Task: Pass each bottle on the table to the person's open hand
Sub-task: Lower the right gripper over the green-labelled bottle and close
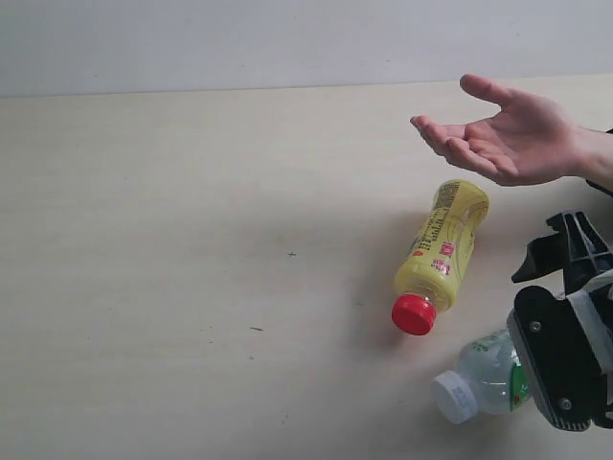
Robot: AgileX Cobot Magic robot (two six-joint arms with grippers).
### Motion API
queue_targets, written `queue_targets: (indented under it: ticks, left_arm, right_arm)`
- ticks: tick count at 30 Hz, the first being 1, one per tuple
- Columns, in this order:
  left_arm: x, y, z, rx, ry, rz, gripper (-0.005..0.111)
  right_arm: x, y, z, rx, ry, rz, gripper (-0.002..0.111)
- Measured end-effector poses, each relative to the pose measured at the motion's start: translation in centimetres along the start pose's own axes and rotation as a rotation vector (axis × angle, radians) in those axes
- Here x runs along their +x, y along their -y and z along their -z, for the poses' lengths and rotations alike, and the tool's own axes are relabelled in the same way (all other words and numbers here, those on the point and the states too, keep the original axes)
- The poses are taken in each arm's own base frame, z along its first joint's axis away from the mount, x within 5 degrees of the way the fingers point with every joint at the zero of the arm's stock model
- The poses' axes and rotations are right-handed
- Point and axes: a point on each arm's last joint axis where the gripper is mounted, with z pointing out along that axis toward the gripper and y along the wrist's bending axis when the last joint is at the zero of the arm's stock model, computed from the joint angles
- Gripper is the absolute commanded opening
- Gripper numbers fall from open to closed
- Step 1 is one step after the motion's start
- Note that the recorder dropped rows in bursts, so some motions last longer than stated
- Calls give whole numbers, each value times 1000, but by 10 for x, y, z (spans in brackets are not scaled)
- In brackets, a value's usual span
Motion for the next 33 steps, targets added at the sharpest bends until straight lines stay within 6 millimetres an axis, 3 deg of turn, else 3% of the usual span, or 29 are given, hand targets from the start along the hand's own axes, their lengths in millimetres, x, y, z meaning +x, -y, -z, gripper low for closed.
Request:
queue_targets:
  ticks: [17, 33]
  left_arm:
    - [0, 0, 0, 0, 0, 0, 0]
    - [0, 0, 0, 0, 0, 0, 0]
  right_arm:
    - [-2, -1, -32, -81, -15, 70, 85]
    - [-3, -1, -35, -81, -4, 5, 20]
